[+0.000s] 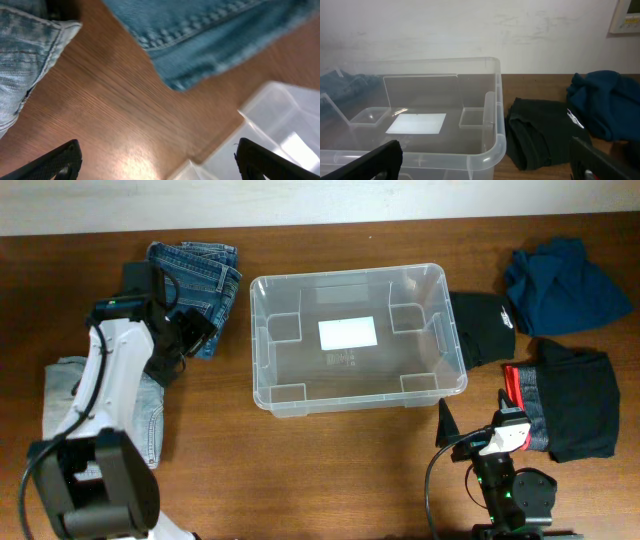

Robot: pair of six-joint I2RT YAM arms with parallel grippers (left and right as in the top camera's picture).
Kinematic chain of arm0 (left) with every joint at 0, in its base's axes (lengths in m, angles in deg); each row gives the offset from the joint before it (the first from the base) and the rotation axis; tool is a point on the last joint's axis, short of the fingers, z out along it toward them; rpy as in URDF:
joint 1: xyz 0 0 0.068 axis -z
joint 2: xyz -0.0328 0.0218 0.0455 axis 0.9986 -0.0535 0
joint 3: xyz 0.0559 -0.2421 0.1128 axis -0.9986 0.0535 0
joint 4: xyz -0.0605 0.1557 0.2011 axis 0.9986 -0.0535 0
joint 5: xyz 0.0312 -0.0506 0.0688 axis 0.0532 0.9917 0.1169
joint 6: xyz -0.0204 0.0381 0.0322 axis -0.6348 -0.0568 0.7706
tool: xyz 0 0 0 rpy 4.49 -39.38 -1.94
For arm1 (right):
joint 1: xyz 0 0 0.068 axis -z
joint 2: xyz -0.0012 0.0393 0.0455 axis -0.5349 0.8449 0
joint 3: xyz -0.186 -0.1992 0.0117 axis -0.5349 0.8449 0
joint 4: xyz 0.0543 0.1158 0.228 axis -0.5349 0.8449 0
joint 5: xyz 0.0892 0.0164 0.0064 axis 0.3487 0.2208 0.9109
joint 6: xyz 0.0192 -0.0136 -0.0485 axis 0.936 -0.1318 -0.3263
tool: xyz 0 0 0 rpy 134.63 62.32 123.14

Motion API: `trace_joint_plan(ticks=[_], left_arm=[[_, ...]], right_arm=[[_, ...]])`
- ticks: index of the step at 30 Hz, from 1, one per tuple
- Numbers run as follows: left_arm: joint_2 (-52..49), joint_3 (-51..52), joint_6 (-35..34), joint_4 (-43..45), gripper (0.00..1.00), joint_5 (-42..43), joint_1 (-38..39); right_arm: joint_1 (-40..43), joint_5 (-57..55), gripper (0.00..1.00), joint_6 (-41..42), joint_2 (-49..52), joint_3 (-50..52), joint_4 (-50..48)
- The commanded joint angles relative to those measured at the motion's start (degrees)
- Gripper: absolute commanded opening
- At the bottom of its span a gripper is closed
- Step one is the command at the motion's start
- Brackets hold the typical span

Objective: Pack container
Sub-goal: 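Move the left gripper over the folded dark-blue jeans and lower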

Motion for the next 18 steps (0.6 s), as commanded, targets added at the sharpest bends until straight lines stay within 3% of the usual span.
trace_joint_plan(ticks=[1, 12, 18], left_arm=[[-2.05, 0.52, -5.14, 1.11, 0.99, -3.96, 0.07], [-4.96, 3.74, -1.46, 10.75, 0.99, -1.84, -0.04], [-5.86, 6.8, -1.73, 18.32, 0.9, 5.38, -2.03]], right_arm=[[0.44, 0.9, 0.99, -0.42, -0.48, 0.26, 0.28], [0.44, 0.9, 0.99, -0.42, -0.48, 0.26, 0.28], [0.44, 0.9, 0.98, -0.42, -0.48, 0.26, 0.28]])
